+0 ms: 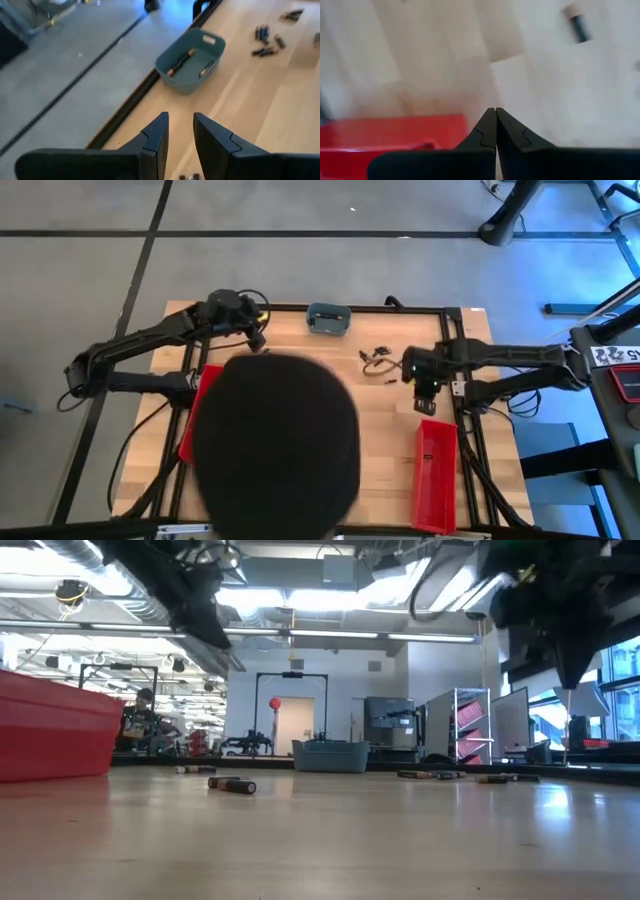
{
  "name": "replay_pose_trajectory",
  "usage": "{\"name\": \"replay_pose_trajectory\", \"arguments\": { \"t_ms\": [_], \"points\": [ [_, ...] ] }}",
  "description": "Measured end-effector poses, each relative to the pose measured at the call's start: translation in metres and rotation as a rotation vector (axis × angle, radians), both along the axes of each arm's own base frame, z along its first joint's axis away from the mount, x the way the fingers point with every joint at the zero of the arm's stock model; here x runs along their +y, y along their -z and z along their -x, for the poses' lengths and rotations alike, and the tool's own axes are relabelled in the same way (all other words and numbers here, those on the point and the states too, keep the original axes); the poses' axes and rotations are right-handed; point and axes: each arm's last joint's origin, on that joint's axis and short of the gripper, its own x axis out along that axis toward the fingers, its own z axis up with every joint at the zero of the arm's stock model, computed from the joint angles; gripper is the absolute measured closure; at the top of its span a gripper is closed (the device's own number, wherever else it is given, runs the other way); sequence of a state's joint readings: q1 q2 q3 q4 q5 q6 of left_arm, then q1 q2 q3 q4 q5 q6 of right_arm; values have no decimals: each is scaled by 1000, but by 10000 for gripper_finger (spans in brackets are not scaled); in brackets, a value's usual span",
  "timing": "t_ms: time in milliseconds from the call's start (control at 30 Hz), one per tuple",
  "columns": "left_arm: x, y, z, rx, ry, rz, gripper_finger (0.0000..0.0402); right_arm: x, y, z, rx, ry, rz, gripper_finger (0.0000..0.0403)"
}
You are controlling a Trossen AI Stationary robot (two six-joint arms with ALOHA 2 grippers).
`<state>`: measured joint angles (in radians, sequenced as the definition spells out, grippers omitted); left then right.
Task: Sort batteries
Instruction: Put the small brown battery into the right red bin
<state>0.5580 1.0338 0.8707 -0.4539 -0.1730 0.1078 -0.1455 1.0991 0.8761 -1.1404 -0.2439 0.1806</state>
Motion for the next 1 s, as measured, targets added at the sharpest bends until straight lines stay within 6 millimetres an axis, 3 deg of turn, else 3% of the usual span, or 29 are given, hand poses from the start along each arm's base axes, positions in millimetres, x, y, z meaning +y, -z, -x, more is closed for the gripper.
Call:
{"name": "replay_pose_trajectory", "arguments": {
  "t_ms": [233, 367, 500, 700, 900, 1000],
  "points": [
    [9, 20, -14, 50, -66, 89, 320, -26, 41, 17, -7, 150, -313, 403],
    [12, 27, -18, 75, -70, 108, 320, -31, 59, 27, 65, 225, -364, 403],
    [10, 29, -18, 76, -85, 138, 320, -33, 72, 30, 190, 430, -433, 403],
    [-1, 38, -13, 221, -46, 198, 320, -35, 91, 29, 263, 570, -406, 403],
    [-1, 43, -4, 291, -74, 247, 320, -35, 102, 30, 320, 562, -410, 403],
    [2, 43, -2, 286, -96, 250, 320, -40, 101, 19, 175, 453, -370, 402]
  ]
}}
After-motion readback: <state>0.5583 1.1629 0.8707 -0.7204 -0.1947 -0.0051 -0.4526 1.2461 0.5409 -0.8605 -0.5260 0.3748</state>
